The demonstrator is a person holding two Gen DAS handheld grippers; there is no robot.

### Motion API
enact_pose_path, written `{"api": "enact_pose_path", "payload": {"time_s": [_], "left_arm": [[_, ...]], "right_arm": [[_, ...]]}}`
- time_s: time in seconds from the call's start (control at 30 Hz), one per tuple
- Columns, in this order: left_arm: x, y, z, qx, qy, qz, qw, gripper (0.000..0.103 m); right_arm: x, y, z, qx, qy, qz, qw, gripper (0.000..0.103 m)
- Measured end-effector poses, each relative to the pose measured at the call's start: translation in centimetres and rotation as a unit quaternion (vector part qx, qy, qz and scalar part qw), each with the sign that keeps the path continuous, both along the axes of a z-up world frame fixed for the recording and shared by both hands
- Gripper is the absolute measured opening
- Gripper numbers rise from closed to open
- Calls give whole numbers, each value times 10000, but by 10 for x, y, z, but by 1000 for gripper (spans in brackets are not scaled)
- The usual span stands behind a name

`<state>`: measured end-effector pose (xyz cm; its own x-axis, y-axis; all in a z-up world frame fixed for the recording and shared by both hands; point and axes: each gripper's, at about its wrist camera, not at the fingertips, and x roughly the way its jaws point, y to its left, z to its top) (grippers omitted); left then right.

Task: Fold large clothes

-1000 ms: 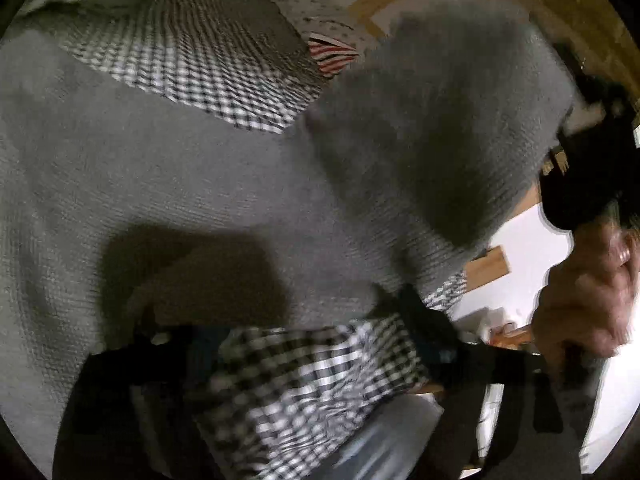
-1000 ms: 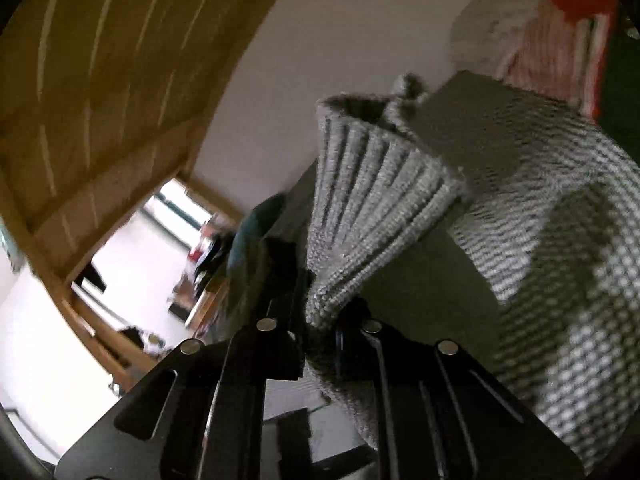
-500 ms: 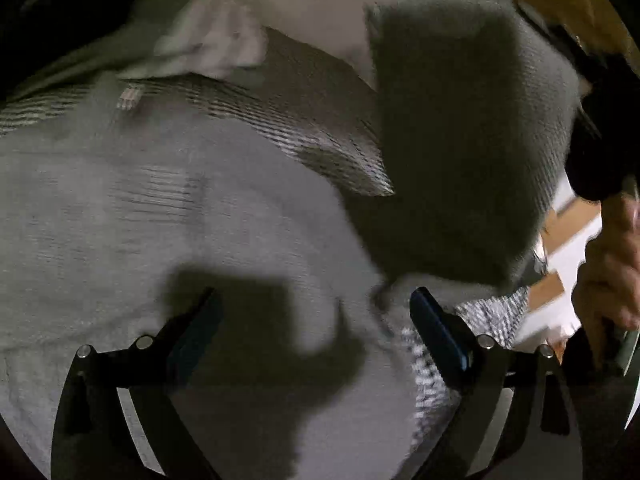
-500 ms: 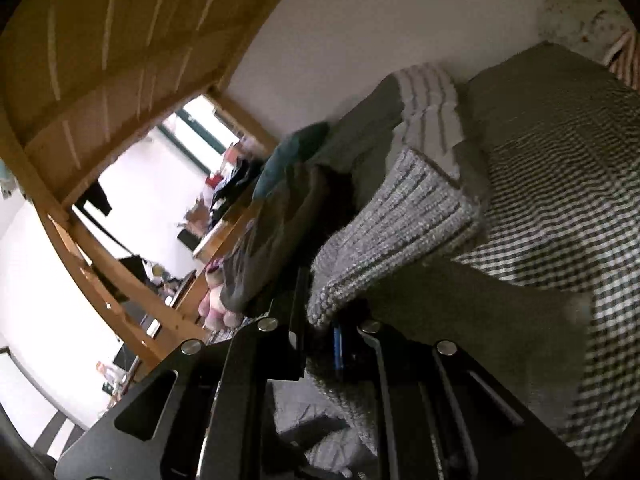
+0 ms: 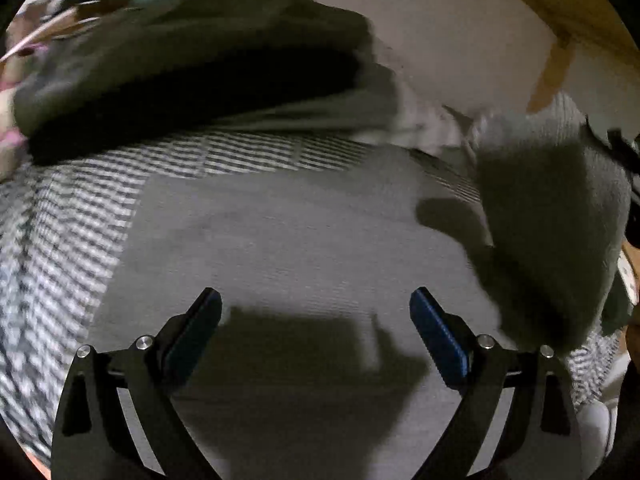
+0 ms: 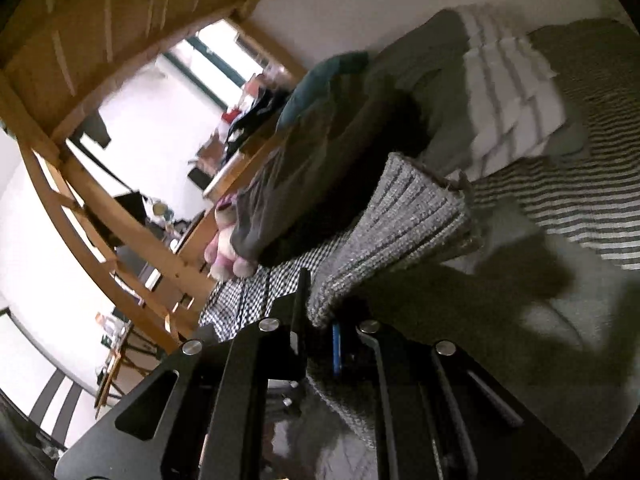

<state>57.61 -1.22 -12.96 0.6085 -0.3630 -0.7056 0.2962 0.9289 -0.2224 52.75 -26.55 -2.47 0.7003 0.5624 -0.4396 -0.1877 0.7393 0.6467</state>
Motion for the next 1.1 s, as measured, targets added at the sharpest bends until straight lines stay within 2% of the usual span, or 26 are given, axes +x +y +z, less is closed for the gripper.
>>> {"api": "enact_pose_path", "payload": {"time_s": [0.13, 0.27, 0.4, 0.43, 0.47, 0.5, 0.53, 0.57, 0.6, 0.67, 0.7, 0.77, 0.8, 0.9, 0.97, 1.0, 1.07, 1.1], "left_arm": [[6, 52, -3, -89, -37, 516, 9986, 93], [14, 79, -9, -305, 27, 766, 9966, 93], [18, 92, -14, -365, 32, 1069, 9936, 93], [21, 97, -14, -439, 30, 1148, 9924, 93], [20, 102, -14, -529, 22, 1228, 9910, 93], [20, 108, -12, -656, 8, 1321, 9891, 93], [22, 113, -11, -757, -25, 1386, 9874, 93], [20, 119, -6, -882, -112, 1484, 9849, 93], [17, 121, -2, -946, -190, 1528, 9835, 93], [12, 123, 9, -1088, -363, 1528, 9816, 93], [10, 120, 16, -1172, -452, 1440, 9816, 93], [8, 104, 26, -1272, -522, 1085, 9845, 93], [8, 95, 30, -1250, -536, 930, 9863, 94], [11, 41, 31, -852, -528, 208, 9947, 94], [13, 0, 23, -466, -451, -225, 9976, 94], [13, -20, 14, -200, -380, -390, 9983, 94], [20, -61, -9, 564, -53, -548, 9969, 94], [24, -71, -19, 766, 85, -547, 9955, 94]], "right_arm": [[33, 60, -32, -328, 258, 256, 9988, 9], [57, 110, -77, -705, 674, 517, 9939, 9], [73, 145, -124, -964, 1183, 720, 9857, 12], [76, 152, -132, -1036, 1288, 740, 9835, 17], [78, 158, -138, -1072, 1382, 773, 9815, 35], [80, 163, -142, -994, 1386, 833, 9818, 47], [80, 170, -141, -783, 1239, 952, 9846, 72], [77, 174, -134, -706, 1097, 973, 9867, 80], [73, 176, -124, -629, 867, 1016, 9890, 80], [63, 172, -100, -491, 487, 1028, 9923, 94], [53, 162, -81, -435, 197, 882, 9950, 95], [36, 140, -54, -580, -136, 589, 9965, 100], [26, 125, -43, -827, -209, 354, 9957, 100], [6, 89, -34, -1814, 22, -317, 9829, 100], [-6, 60, -45, -2471, 421, -770, 9650, 100], [-11, 42, -58, -2673, 777, -1013, 9551, 100], [-17, 16, -82, -2661, 1385, -1284, 9453, 100], [-19, 5, -99, -2664, 1794, -1393, 9367, 100]]}}
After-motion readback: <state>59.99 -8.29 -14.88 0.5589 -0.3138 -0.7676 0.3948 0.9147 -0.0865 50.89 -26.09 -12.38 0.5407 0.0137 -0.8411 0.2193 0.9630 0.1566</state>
